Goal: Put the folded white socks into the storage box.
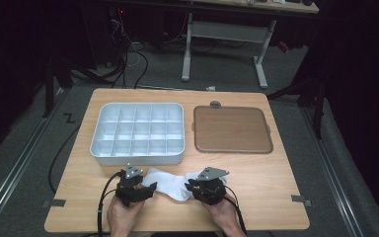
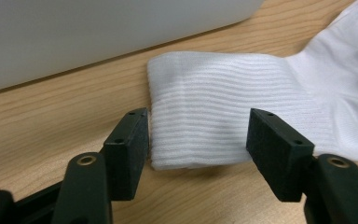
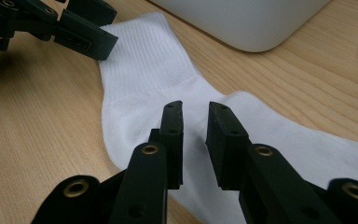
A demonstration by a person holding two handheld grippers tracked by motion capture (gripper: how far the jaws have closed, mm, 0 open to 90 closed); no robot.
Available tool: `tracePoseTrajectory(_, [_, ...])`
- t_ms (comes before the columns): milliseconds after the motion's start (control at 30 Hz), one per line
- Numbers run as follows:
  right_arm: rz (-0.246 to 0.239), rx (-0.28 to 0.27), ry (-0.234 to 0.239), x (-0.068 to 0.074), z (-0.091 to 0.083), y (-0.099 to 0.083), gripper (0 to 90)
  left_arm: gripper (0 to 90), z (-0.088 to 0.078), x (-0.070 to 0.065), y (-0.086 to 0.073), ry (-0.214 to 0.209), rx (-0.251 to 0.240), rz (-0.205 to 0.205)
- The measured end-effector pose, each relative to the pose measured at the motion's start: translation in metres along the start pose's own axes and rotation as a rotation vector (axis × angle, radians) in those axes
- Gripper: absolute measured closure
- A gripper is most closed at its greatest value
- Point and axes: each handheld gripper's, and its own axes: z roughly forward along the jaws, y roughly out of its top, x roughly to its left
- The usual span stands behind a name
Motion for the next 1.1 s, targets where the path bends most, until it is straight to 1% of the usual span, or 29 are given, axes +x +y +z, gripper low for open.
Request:
tracePoseTrajectory(100, [0.0, 0.009, 0.009, 0.001, 0.003, 0.0, 78.0, 40.9, 0.002, 0.0, -0.001, 0.004, 0.009, 0.001])
tracePoseTrajectory(167, [-0.002, 0.018, 0.005, 0.002, 0.004, -0.001, 78.0, 42.1, 0.002, 0.0, -0.002, 0.006, 0.012, 0.012])
tracePoseTrajectory(300, [-0.011, 0.02, 0.001, 0.002, 0.006, -0.002, 78.0, 43.9, 0.002, -0.001, -0.002, 0.008, 0.006, 0.017])
tracePoseTrajectory(333, [-0.005, 0.022, 0.001, 0.002, 0.006, -0.003, 78.0, 44.6, 0.002, -0.001, -0.003, 0.009, 0.007, 0.023])
tracePoseTrajectory(500, [-0.023, 0.035, -0.006, 0.005, 0.011, -0.004, 78.0, 50.3, 0.003, -0.002, -0.003, 0.006, 0.009, 0.029])
tracePoseTrajectory(533, [-0.026, 0.044, -0.009, 0.005, 0.011, -0.004, 78.0, 50.3, 0.003, -0.003, -0.004, 0.005, 0.009, 0.032])
tracePoseTrajectory(600, [-0.032, 0.058, -0.013, 0.006, 0.013, -0.006, 78.0, 53.4, 0.003, -0.003, -0.004, 0.001, 0.013, 0.031])
tracePoseTrajectory(667, [-0.042, 0.064, -0.019, 0.007, 0.015, -0.007, 78.0, 54.4, 0.004, -0.004, -0.003, -0.004, 0.015, 0.029])
tracePoseTrajectory(733, [-0.042, 0.067, -0.02, 0.007, 0.016, -0.009, 78.0, 56.5, 0.004, -0.003, -0.003, -0.006, 0.018, 0.024])
tracePoseTrajectory(800, [-0.037, 0.063, -0.019, 0.007, 0.016, -0.009, 78.1, 57.8, 0.004, -0.003, -0.002, -0.008, 0.019, 0.017])
tracePoseTrajectory(900, [-0.049, 0.059, -0.026, 0.008, 0.017, -0.01, 78.2, 61.5, 0.004, -0.003, -0.002, -0.014, 0.019, 0.012])
tracePoseTrajectory(1100, [-0.052, 0.055, -0.026, 0.008, 0.017, -0.011, 78.2, 64.6, 0.005, -0.002, 0.0, -0.018, 0.022, -0.004])
